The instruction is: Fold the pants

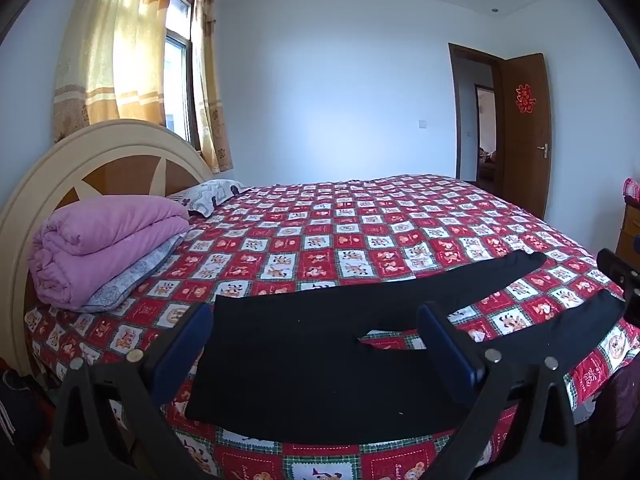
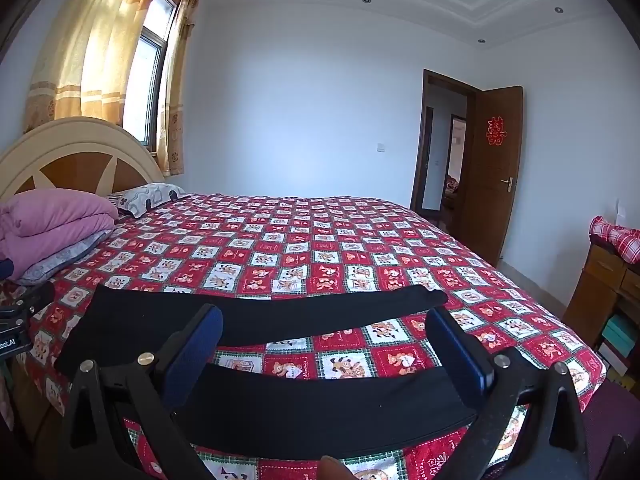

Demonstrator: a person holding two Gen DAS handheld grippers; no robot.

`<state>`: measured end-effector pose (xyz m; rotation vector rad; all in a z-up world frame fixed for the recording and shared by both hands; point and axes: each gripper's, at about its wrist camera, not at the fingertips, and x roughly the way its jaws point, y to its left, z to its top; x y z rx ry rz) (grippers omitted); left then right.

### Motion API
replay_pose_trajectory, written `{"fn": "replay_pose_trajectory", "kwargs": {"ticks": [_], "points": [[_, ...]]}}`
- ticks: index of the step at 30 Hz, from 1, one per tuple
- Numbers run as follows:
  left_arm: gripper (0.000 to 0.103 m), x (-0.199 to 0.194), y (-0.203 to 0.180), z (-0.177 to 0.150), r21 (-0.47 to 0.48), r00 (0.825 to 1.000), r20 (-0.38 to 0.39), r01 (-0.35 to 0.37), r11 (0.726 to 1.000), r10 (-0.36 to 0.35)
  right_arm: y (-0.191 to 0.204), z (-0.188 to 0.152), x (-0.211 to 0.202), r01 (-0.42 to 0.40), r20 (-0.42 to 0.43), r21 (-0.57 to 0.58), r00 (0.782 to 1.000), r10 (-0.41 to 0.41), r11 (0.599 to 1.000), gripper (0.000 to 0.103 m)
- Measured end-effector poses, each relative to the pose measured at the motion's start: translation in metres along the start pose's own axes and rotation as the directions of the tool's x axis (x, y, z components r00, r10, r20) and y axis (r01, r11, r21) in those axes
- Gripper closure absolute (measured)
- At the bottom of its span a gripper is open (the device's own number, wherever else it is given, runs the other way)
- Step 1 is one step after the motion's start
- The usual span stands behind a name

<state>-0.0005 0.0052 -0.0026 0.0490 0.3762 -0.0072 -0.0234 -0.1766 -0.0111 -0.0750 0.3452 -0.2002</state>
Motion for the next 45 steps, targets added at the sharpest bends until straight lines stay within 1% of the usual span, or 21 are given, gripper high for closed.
{"fn": "replay_pose_trajectory", "kwargs": {"ticks": [4,5,45], "points": [[0.0,-0.0036,0.0014,-0.001,-0.001,1.0,0.002,0.003,1.0,-0.003,-0.0005,0.0002,-0.0002,0.0,0.005,0.003,1.0,0.0,1.0,0.001],[0.0,0.0025,-0.0024,0.0003,-0.001,1.0,-0.007,0.001,1.0,-0.001,-0.0007,0.0003,-0.0001,-0.002,0.004,0.005,1.0,0.002,1.0,0.001],[0.0,0.0038,-0.0006,0.0002,-0.009,1.0,-0.011,0.004,1.0,-0.005,0.0051,-0.001,-0.0015,-0.005,0.002,0.001,1.0,0.005,1.0,0.001]]}}
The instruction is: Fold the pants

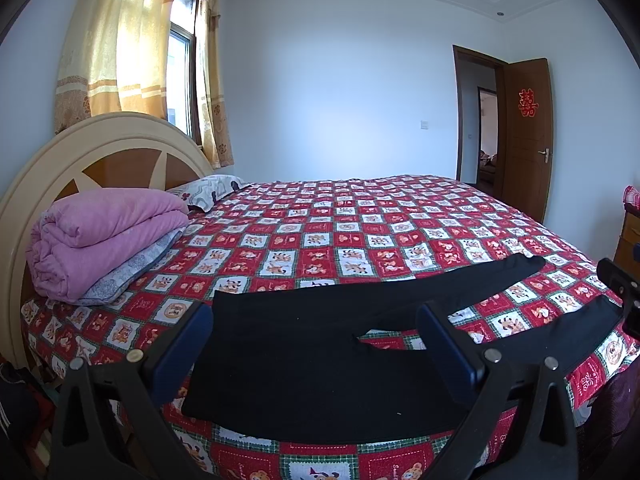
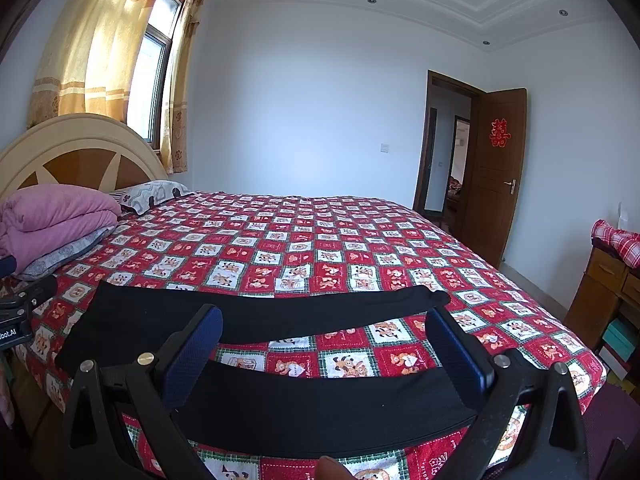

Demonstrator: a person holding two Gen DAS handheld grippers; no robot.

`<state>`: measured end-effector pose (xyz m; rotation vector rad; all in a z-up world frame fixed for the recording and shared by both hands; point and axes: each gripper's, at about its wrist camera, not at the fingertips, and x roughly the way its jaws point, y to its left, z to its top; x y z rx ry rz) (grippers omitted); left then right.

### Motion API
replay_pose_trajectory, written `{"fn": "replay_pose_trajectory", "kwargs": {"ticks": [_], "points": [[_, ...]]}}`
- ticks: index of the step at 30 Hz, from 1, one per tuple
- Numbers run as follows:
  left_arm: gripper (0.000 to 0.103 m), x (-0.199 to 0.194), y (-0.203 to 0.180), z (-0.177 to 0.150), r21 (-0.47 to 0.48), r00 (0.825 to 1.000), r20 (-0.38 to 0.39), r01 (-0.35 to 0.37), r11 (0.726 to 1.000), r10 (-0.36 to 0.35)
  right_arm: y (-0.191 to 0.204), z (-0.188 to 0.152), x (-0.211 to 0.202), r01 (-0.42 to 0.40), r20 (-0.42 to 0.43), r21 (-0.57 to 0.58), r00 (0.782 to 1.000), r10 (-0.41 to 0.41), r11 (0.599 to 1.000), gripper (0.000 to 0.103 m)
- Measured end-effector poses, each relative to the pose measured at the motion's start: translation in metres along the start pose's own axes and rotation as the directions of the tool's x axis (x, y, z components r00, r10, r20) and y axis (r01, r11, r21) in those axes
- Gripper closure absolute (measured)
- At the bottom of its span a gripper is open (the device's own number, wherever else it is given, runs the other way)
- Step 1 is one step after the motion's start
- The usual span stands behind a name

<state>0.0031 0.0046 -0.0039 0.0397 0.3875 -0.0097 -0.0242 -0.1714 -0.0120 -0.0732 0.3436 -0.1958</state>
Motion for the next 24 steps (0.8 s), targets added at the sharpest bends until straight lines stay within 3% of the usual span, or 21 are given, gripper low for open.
{"fn": "replay_pose_trajectory", "kwargs": {"ticks": [24], "points": [[0.0,0.0008,0.0021,0.0001,-0.003,1.0,-0.006,0.0,1.0,0.0,0.0031,-0.0074,0.0013,-0.002,-0.004,-0.008,1.0,0.002,1.0,0.001]]}}
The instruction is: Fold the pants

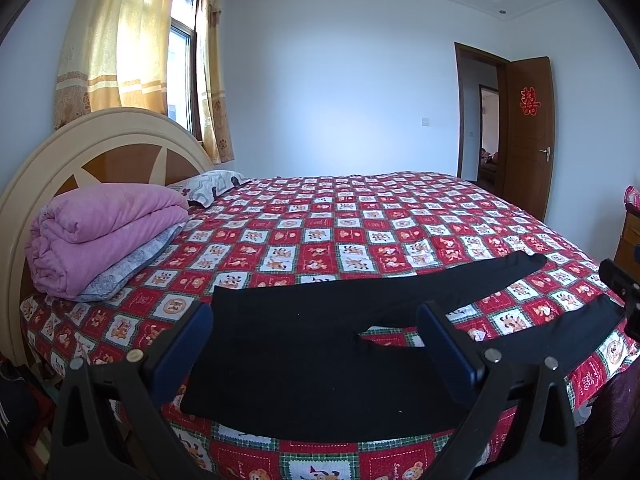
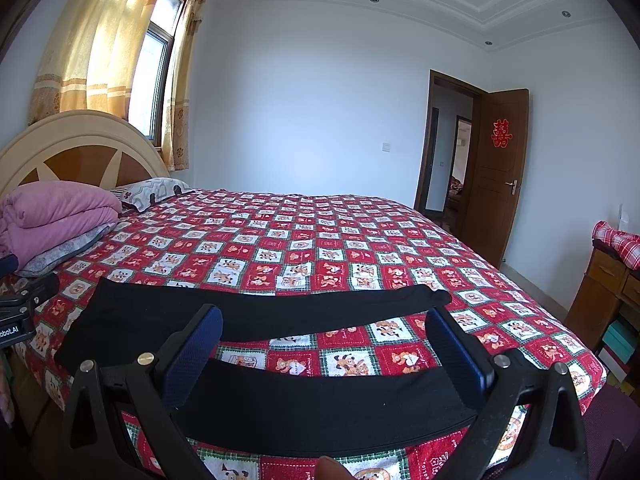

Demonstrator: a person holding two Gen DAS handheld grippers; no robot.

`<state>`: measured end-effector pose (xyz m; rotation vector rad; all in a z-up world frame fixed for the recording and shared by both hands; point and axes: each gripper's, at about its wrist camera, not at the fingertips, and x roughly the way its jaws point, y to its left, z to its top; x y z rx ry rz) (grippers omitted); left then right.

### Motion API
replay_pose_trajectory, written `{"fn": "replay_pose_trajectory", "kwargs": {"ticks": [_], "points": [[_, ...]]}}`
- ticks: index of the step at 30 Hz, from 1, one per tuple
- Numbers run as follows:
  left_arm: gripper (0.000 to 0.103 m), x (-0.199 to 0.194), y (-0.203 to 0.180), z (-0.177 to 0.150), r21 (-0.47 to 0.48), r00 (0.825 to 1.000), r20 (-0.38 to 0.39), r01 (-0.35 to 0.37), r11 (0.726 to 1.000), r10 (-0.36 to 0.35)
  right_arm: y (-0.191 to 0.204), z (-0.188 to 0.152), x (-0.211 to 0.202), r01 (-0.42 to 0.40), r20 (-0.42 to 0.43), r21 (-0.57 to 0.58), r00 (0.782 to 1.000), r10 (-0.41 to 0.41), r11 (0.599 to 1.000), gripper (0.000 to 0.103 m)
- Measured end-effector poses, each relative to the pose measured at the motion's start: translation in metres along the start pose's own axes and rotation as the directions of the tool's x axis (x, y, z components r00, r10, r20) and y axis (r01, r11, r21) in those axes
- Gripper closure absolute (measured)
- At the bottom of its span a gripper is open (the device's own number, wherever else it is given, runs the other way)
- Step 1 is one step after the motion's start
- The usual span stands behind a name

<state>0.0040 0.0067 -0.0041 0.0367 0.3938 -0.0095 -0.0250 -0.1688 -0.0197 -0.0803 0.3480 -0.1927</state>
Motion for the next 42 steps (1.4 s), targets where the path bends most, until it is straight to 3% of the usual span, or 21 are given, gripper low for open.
{"fn": "replay_pose_trajectory", "kwargs": {"ticks": [13,22,28,36,42], "points": [[0.0,0.013,-0.003,-0.011,-0.009,0.999,-0.032,-0.002,1.0,0.002,0.001,-0.008,0.01,0.0,-0.026,-0.016,1.0,-0.001,1.0,0.001],[0.0,0.047,0.002,-0.027,-0.023,0.994,-0.112,0.004,1.0,-0.006,0.013,-0.02,0.03,-0.009,-0.083,-0.054,0.997,0.004,0.999,0.001],[0.0,0.096,0.034,-0.03,-0.03,0.983,-0.185,-0.03,0.999,0.024,0.01,-0.032,0.054,-0.01,-0.121,-0.078,0.993,0.0,0.997,0.001],[0.0,0.198,0.122,-0.018,-0.12,0.95,-0.299,-0.135,0.984,0.093,-0.024,-0.049,0.108,-0.025,-0.22,-0.054,0.976,0.012,0.998,0.001],[0.003,0.26,0.152,-0.017,-0.122,0.928,-0.363,-0.132,0.984,0.08,-0.052,-0.052,0.143,0.03,-0.256,-0.079,0.965,-0.049,0.996,0.001]]}}
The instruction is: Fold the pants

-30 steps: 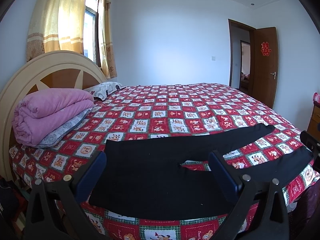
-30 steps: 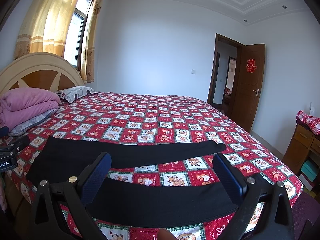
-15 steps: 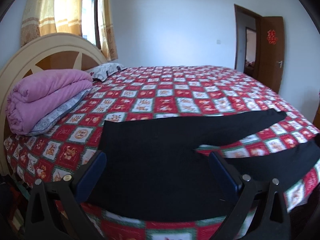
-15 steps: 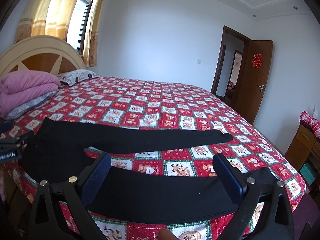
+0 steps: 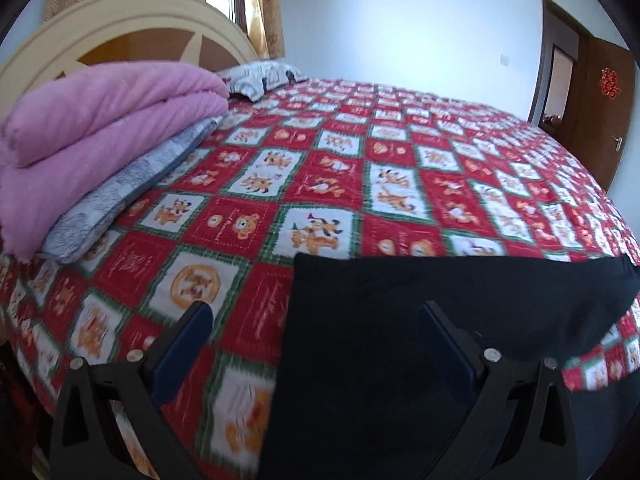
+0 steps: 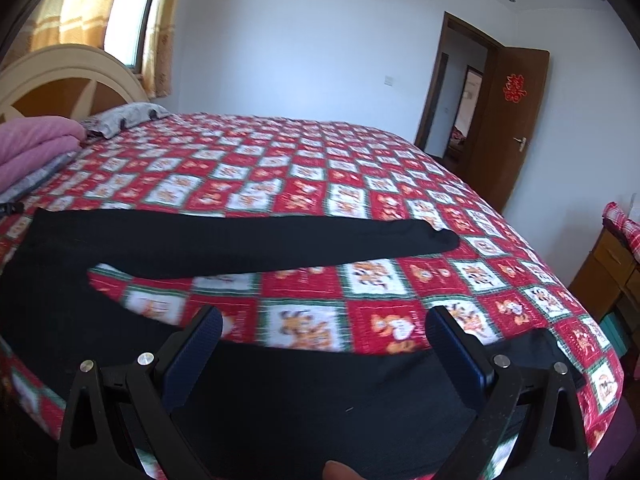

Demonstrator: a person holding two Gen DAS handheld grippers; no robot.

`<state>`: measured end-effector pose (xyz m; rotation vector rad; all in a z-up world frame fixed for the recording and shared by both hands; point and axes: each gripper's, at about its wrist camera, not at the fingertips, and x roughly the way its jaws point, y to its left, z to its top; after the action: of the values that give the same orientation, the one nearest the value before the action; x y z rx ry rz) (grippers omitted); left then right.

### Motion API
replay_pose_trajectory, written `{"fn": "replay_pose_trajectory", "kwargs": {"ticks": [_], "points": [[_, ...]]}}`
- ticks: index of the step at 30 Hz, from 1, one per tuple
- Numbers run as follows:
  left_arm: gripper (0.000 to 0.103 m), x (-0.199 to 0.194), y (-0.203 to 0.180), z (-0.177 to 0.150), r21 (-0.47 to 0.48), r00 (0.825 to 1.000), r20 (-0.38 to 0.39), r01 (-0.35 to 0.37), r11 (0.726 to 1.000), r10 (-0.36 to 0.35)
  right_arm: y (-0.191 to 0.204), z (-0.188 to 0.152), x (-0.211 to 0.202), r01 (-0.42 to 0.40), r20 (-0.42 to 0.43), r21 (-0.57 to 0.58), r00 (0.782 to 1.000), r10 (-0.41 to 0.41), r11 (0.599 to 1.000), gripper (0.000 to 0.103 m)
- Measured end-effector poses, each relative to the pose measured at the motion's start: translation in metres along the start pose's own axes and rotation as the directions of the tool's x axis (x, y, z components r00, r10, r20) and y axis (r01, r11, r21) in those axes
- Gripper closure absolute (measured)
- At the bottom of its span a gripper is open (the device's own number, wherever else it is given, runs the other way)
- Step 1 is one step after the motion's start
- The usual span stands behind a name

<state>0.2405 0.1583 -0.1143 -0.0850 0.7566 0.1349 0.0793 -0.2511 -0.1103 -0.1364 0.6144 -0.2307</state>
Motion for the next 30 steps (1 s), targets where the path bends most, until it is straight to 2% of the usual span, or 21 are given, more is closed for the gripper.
{"fn": "replay_pose_trajectory", "kwargs": {"ticks": [2,5,8,11,12,14,15,17,18,20,22,30], "points": [[0.009,0.02,0.004,0.007,-0.008,0.999,-0.039,0.035,0.999,-0.035,-0.008,0.001,0.012,0.017,-0.019,-0.011,1.0,-0.017,1.0,0.001],[0.016,0.043,0.006,0.013,0.0,0.996,-0.076,0.049,0.999,-0.049,-0.015,0.003,0.024,0.029,-0.024,-0.039,0.999,-0.03,0.999,0.001],[0.03,0.062,0.007,0.017,0.023,0.993,-0.111,0.049,0.999,-0.046,-0.023,0.008,0.034,0.043,-0.017,-0.068,0.999,-0.044,0.997,0.001],[0.058,0.077,0.009,0.016,0.008,0.983,-0.159,0.099,0.995,-0.097,-0.036,0.015,0.045,0.045,-0.012,-0.069,0.999,-0.046,0.997,0.002],[0.068,0.081,0.012,0.014,-0.011,0.975,-0.17,0.142,0.99,-0.142,-0.04,0.018,0.049,0.039,-0.015,-0.064,0.999,-0.04,0.997,0.002],[0.069,0.082,0.015,0.012,-0.035,0.973,-0.162,0.163,0.986,-0.167,-0.052,0.026,0.057,0.028,-0.024,-0.047,0.999,-0.029,0.998,0.003],[0.074,0.082,0.016,0.012,-0.042,0.971,-0.158,0.174,0.984,-0.179,-0.055,0.028,0.06,0.028,-0.025,-0.041,0.999,-0.029,0.999,0.005],[0.08,0.081,0.021,0.012,-0.064,0.964,-0.154,0.208,0.976,-0.215,-0.068,0.037,0.07,0.02,-0.04,-0.025,0.999,-0.021,0.999,0.019],[0.084,0.083,0.025,0.013,-0.086,0.96,-0.149,0.228,0.97,-0.239,-0.078,0.042,0.078,0.011,-0.061,-0.004,0.998,-0.011,1.0,0.022],[0.085,0.084,0.032,0.013,-0.126,0.948,-0.141,0.269,0.955,-0.286,-0.092,0.049,0.087,-0.001,-0.082,0.034,0.997,0.004,0.999,0.03],[0.085,0.086,0.032,0.012,-0.13,0.945,-0.138,0.278,0.952,-0.295,-0.112,0.057,0.101,-0.012,-0.105,0.093,0.994,0.022,0.996,0.032],[0.085,0.091,0.028,0.011,-0.1,0.956,-0.116,0.258,0.961,-0.268,-0.17,0.082,0.157,0.031,-0.162,0.216,0.987,0.004,0.976,0.033]]}}
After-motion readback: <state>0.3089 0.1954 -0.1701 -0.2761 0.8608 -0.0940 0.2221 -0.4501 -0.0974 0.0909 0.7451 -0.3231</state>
